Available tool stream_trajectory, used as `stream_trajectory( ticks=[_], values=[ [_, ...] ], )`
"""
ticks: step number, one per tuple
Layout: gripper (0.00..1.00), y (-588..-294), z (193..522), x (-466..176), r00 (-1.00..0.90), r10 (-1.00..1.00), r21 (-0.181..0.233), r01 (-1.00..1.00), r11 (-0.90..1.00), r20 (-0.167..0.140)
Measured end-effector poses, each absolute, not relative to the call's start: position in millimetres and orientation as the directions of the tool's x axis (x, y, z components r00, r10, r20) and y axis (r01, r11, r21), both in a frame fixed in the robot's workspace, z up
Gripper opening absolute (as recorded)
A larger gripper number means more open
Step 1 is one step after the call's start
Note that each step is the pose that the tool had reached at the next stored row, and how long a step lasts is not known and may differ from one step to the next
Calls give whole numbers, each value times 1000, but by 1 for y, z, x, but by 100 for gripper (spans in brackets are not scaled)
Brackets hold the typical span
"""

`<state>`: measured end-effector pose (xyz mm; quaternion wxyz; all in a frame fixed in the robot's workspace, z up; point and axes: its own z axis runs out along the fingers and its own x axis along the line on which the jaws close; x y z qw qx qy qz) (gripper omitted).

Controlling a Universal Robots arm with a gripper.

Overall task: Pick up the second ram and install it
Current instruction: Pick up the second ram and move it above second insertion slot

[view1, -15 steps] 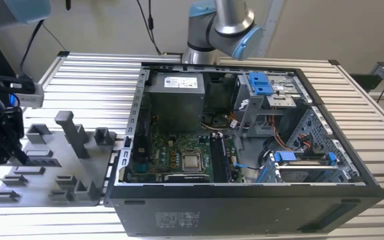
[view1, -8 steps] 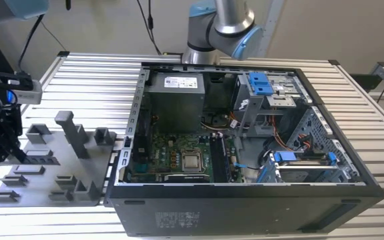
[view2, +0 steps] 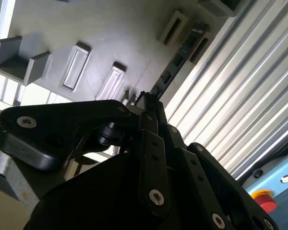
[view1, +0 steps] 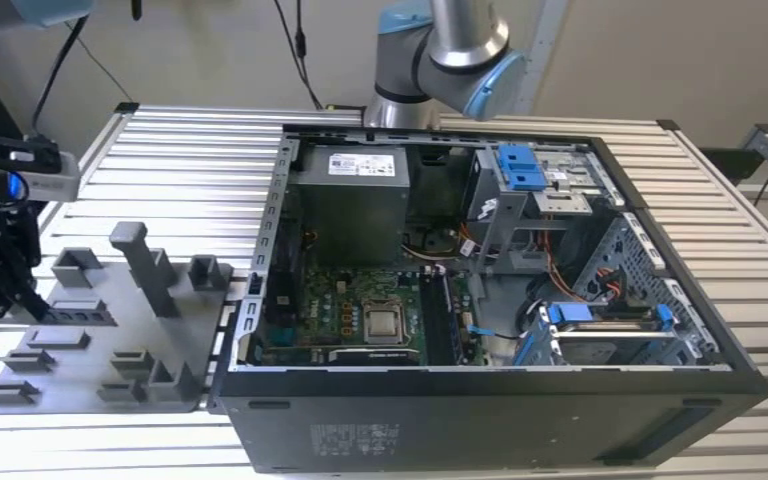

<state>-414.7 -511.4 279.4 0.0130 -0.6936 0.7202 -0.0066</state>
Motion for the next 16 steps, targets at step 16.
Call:
stream_trajectory(
  ticks=[16],
  values=[
    [14,-511,298,-415,-38,-999,-28,-999,38,-10]
  ],
)
